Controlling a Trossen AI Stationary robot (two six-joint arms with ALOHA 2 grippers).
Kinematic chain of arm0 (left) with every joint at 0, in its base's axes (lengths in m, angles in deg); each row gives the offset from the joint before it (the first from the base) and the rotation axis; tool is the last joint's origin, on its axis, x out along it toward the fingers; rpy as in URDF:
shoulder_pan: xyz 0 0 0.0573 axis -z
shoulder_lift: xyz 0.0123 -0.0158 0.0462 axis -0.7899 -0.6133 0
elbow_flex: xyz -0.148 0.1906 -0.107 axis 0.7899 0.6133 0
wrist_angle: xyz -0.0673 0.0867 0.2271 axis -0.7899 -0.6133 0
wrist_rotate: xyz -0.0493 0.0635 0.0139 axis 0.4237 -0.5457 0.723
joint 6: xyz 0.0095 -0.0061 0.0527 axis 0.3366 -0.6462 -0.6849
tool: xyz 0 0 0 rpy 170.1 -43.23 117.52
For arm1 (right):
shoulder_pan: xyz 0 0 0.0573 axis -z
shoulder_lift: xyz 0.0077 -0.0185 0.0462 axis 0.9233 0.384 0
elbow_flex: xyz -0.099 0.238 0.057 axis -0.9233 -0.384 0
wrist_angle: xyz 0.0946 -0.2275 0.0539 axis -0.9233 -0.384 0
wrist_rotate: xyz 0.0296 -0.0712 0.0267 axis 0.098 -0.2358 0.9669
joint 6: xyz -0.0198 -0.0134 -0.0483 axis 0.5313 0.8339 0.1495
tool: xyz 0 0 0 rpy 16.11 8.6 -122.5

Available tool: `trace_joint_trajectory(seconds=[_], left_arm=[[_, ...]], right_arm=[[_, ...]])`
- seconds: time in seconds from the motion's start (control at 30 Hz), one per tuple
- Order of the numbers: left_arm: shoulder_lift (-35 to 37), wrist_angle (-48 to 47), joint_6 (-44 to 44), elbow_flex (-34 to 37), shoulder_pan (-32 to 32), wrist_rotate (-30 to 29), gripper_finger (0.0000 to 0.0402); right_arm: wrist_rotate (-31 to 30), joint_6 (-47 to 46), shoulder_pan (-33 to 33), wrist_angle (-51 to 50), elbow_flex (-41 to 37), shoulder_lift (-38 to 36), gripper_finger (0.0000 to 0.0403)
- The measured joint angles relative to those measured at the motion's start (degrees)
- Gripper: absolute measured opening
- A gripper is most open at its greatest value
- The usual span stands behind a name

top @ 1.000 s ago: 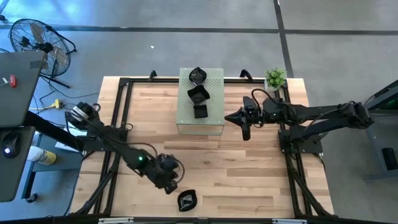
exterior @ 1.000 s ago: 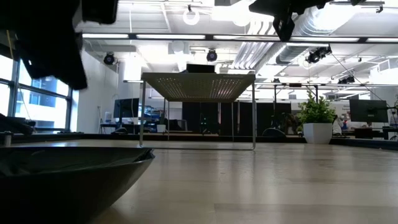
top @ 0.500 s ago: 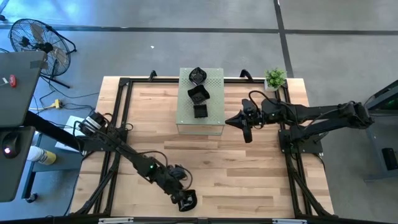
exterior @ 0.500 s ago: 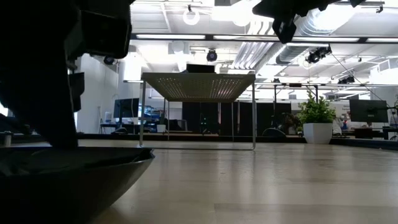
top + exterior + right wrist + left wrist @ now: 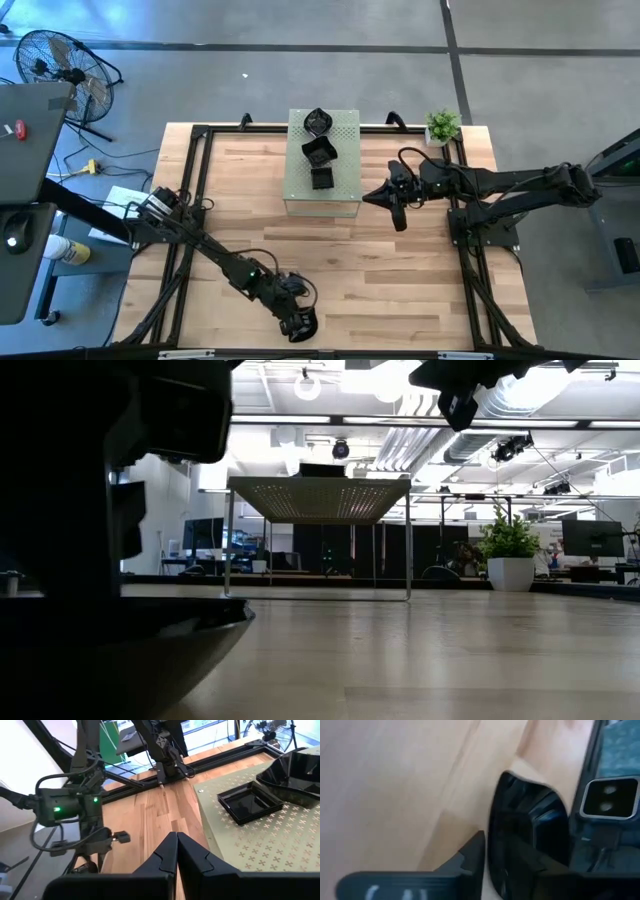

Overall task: Pick & Place Mini shaped plates
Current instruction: Stack the black leaf-shaped plate on top of the black leaf-shaped plate on the shelf

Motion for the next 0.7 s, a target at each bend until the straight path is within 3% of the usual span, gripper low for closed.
trace_joint_trajectory(seconds=[0.2,0.43,0.7], left_arm=[[0.1,-0.4,-0.1,-0.3,0.0,0.8,0.0005],[3.8,-1.1,-0.5,-0.3,-0.1,1.7,0.0002],[17.1,-4.1,-1.6,-0.3,-4.2,-2.1,0.0001]], right_arm=[[0.2,0.2,0.0,0.0,0.0,0.0,0.0002],[0.3,0.5,0.0,-0.1,0.0,0.0,0.0002],[1.5,1.8,0.0,-0.2,0.0,0.0,0.0002]])
